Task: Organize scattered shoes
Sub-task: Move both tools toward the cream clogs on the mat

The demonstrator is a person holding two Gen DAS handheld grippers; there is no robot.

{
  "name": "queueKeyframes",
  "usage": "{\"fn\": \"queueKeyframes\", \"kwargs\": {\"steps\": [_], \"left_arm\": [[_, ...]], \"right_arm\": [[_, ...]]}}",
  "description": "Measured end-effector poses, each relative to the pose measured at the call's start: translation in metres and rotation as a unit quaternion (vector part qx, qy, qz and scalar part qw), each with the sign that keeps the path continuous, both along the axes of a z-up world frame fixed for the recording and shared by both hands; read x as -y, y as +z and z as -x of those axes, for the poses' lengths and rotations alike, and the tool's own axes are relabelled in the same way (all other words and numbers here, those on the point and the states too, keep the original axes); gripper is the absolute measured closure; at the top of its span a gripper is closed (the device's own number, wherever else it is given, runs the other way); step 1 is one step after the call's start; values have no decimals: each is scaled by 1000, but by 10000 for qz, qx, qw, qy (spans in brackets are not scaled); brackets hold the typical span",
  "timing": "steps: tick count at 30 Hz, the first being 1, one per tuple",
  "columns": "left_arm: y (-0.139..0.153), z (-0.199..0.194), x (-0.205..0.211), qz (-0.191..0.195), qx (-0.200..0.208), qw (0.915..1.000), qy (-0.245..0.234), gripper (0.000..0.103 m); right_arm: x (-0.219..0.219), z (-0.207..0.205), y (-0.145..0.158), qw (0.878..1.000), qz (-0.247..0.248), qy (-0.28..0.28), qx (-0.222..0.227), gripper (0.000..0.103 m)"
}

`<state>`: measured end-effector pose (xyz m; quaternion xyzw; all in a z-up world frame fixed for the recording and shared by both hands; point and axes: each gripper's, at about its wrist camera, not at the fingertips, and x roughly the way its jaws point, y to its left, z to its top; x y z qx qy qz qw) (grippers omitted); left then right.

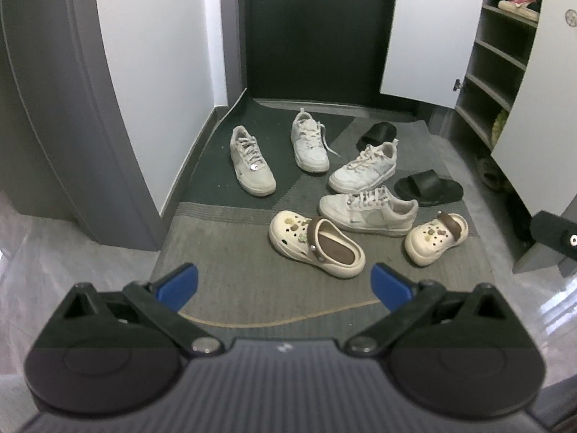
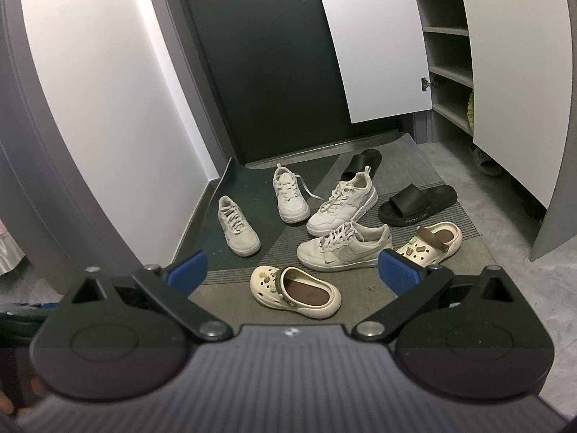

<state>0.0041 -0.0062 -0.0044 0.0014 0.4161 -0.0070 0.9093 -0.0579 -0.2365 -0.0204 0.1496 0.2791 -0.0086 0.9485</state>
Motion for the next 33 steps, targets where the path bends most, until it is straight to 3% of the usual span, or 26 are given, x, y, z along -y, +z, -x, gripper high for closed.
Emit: {"fn": "queueKeyframes", "kwargs": {"steps": [7, 25, 29, 33], "left_arm": [[1, 13, 3, -18, 123, 9999, 89, 0], [2, 20, 3, 23, 164, 9998, 83, 0], [7, 26, 0, 163, 402, 9991, -18, 0], [8, 26, 2, 43, 509, 9987, 3, 0]], "right_arm": [[11, -6, 11, 10000, -33, 38, -32, 0], [11, 6, 5, 9996, -165, 88, 207, 0], [12, 7, 6, 9993, -182, 43, 309, 0], [13, 7, 7, 9990, -197, -3, 412, 0]]}}
